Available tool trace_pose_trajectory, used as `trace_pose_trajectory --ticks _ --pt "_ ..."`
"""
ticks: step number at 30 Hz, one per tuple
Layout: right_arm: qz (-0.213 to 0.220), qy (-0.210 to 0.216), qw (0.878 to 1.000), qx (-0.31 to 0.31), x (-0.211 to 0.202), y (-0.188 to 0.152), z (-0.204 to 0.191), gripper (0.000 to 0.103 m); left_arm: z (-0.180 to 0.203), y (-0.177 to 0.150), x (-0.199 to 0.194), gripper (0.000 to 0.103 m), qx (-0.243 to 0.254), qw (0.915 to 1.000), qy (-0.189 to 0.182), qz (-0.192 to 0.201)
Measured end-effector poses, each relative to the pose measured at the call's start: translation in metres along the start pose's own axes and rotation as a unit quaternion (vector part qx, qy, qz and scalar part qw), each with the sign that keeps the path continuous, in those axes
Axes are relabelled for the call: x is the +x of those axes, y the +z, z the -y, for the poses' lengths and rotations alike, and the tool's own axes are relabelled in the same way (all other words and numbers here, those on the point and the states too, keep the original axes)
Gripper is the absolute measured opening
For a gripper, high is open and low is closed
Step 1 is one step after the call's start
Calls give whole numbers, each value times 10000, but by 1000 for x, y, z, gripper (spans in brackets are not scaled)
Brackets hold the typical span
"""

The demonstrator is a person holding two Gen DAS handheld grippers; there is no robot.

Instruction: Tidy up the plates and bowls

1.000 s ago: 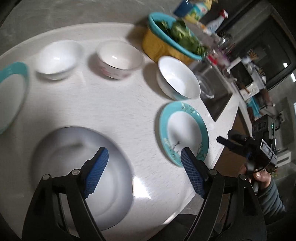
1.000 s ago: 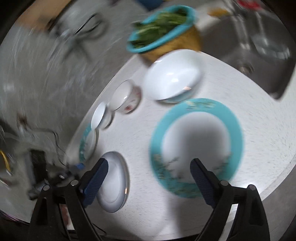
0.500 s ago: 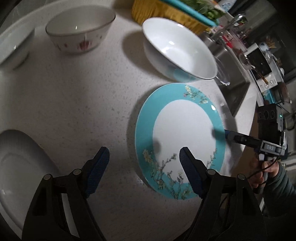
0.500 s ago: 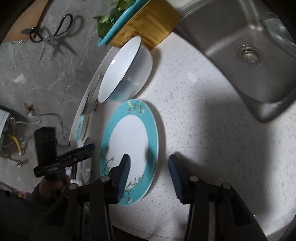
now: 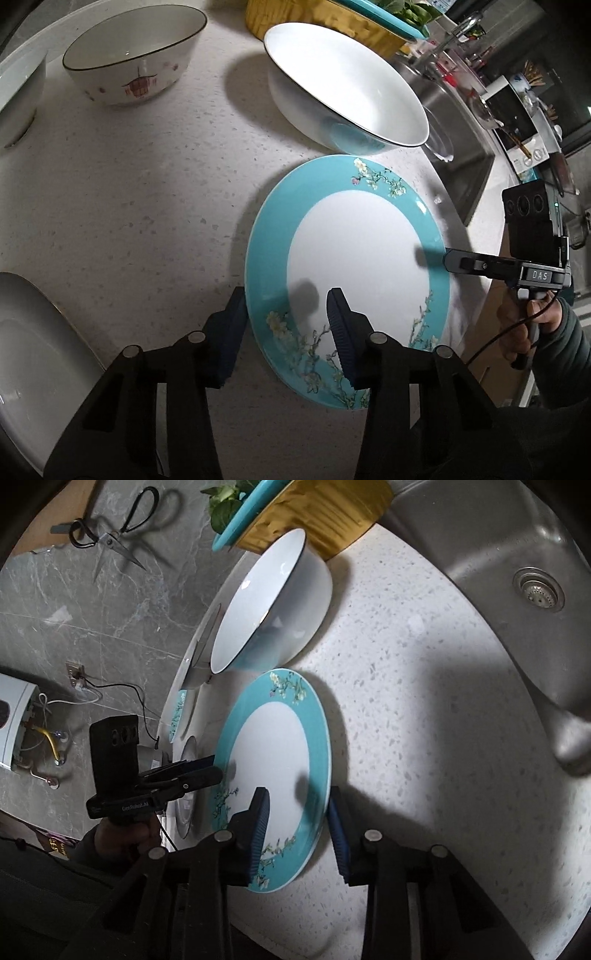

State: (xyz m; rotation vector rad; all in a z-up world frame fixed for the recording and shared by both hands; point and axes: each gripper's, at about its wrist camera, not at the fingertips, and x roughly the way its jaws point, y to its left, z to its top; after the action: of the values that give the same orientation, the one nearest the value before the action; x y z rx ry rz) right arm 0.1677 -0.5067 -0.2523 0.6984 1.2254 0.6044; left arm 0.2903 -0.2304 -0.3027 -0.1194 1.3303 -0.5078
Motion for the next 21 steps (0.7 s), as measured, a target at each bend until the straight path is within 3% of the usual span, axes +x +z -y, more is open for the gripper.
trace_pose_trajectory --ticks 2,5,13,21 --pt "-69 -103 9999 62 1 2 0 30 -3 -1 -2 33 -46 10000 39 -18" --pt "-154 -494 9986 88 2 3 0 9 -9 -2 -4 23 -140 9998 106 -55" --pt "-180 -673 9973 232 5 7 -4 10 -10 -3 -7 17 -133 9995 257 -107" --pt "-165 -891 9954 306 7 9 -11 11 -10 -7 -7 16 -153 9994 292 -135"
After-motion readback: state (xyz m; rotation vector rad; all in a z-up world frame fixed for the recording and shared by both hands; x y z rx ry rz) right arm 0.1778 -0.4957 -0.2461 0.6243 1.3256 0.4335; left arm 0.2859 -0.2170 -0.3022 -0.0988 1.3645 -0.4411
